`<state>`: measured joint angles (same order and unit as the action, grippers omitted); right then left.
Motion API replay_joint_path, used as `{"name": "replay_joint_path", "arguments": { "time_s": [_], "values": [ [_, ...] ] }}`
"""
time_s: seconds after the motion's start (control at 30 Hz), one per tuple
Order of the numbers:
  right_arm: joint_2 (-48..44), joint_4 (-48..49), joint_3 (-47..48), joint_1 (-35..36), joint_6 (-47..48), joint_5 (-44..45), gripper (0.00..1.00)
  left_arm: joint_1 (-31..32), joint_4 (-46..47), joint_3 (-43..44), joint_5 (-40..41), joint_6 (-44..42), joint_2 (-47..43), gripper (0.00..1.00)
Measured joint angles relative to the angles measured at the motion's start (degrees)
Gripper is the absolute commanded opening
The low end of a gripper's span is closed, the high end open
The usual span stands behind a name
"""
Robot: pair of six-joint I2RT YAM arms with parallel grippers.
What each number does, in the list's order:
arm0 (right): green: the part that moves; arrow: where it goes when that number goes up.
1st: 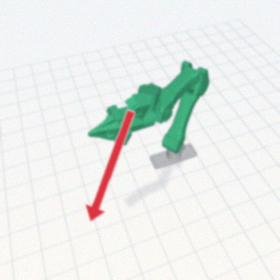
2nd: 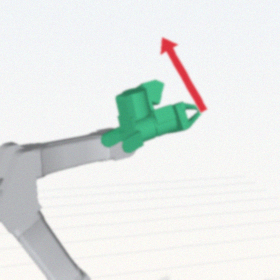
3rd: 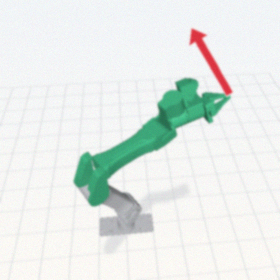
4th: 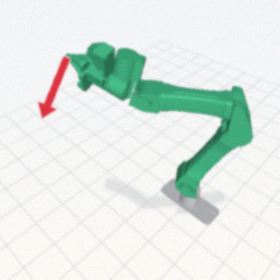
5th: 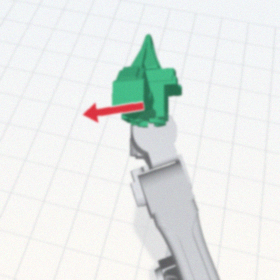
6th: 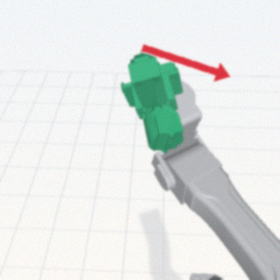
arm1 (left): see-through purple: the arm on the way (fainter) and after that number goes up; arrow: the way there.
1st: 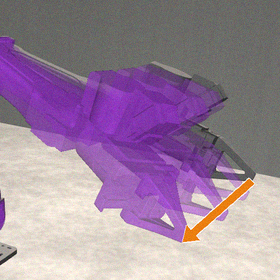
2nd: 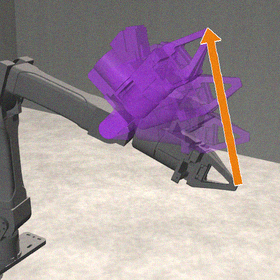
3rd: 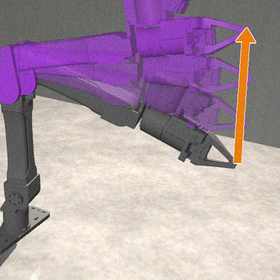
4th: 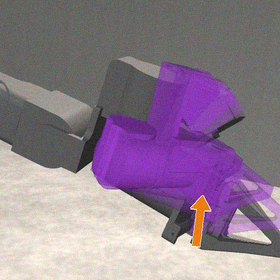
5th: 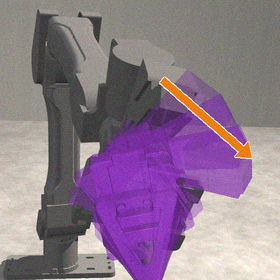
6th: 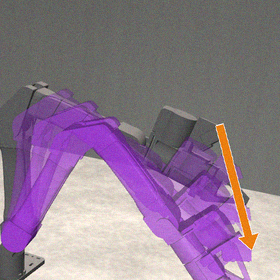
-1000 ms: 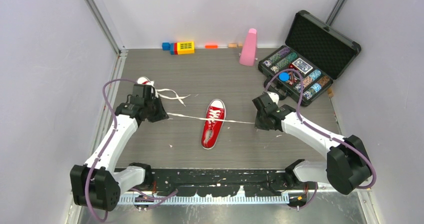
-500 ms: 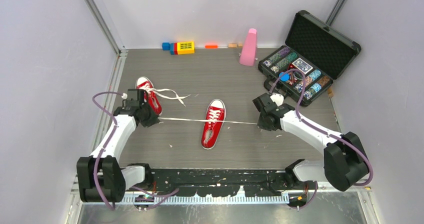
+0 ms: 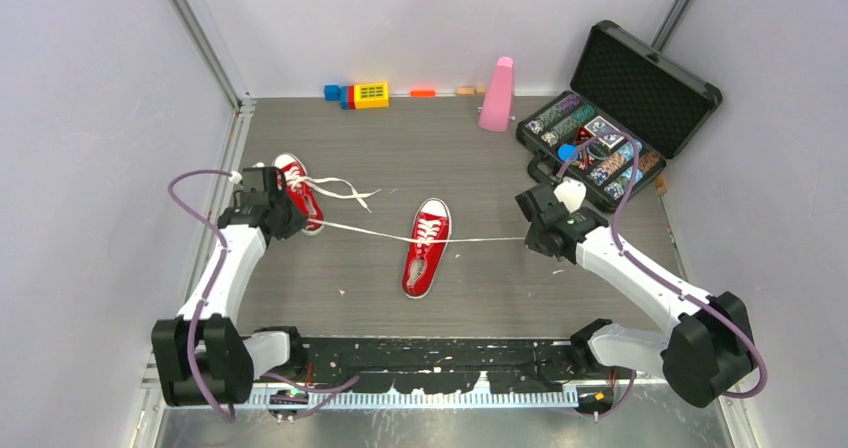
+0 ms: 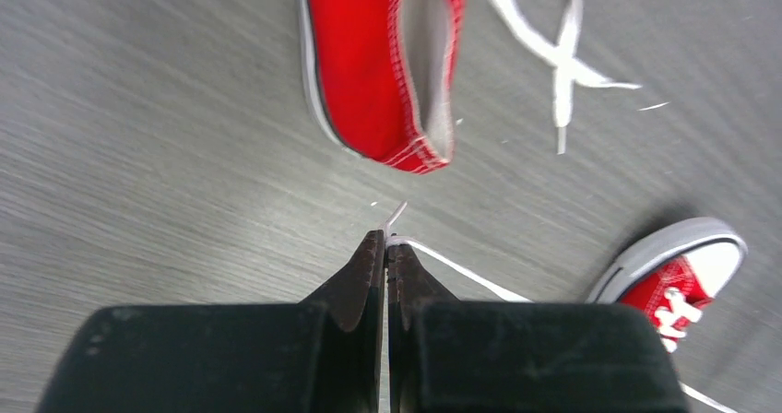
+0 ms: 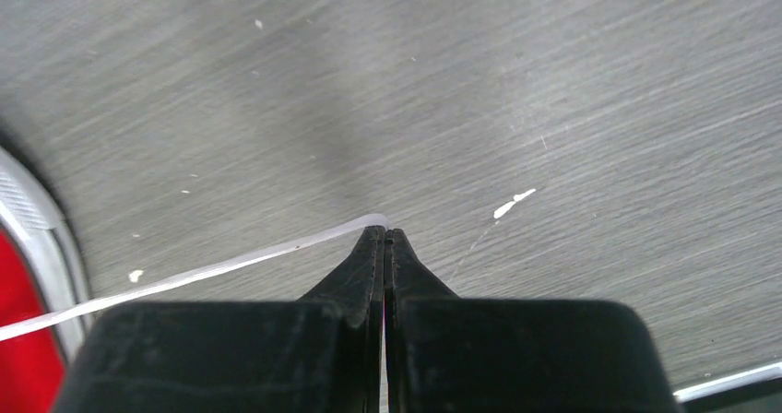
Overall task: Tie the shoes
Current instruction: Tie the shoelace on the shoe.
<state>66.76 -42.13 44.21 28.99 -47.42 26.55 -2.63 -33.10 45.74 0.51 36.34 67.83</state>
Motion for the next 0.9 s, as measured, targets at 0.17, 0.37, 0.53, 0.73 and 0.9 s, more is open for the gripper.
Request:
{"name": "replay_joint_path", "arguments": {
  "time_s": [0.17, 0.37, 0.53, 0.73, 0.9],
  "values": [
    [-0.70, -0.50, 3.28, 0.02, 0.79, -0.02, 0.00, 0.00, 0.66, 1.49, 0.46, -0.94, -5.18, 0.00],
    [-1.27, -0.85, -1.88, -0.15, -2.23, 0.35, 0.00, 0.00, 3.41, -4.85, 0.46, 1.11, -1.62, 0.00],
    [-1.27, -2.21, -6.10, -0.76, -5.66, 0.33, 0.00, 0.00, 3.21, -9.22, 1.33, 2.60, 1.20, 0.00],
    [-0.28, -0.15, -4.55, -1.49, -0.79, -3.34, 0.00, 1.53, 5.68, -7.78, -3.80, -4.57, 1.16, 0.17],
    [2.56, 1.90, 0.15, -1.49, 5.20, -8.44, 0.38, 8.44, 4.50, -4.28, -3.80, -9.22, -0.20, 0.62]
  ]
}}
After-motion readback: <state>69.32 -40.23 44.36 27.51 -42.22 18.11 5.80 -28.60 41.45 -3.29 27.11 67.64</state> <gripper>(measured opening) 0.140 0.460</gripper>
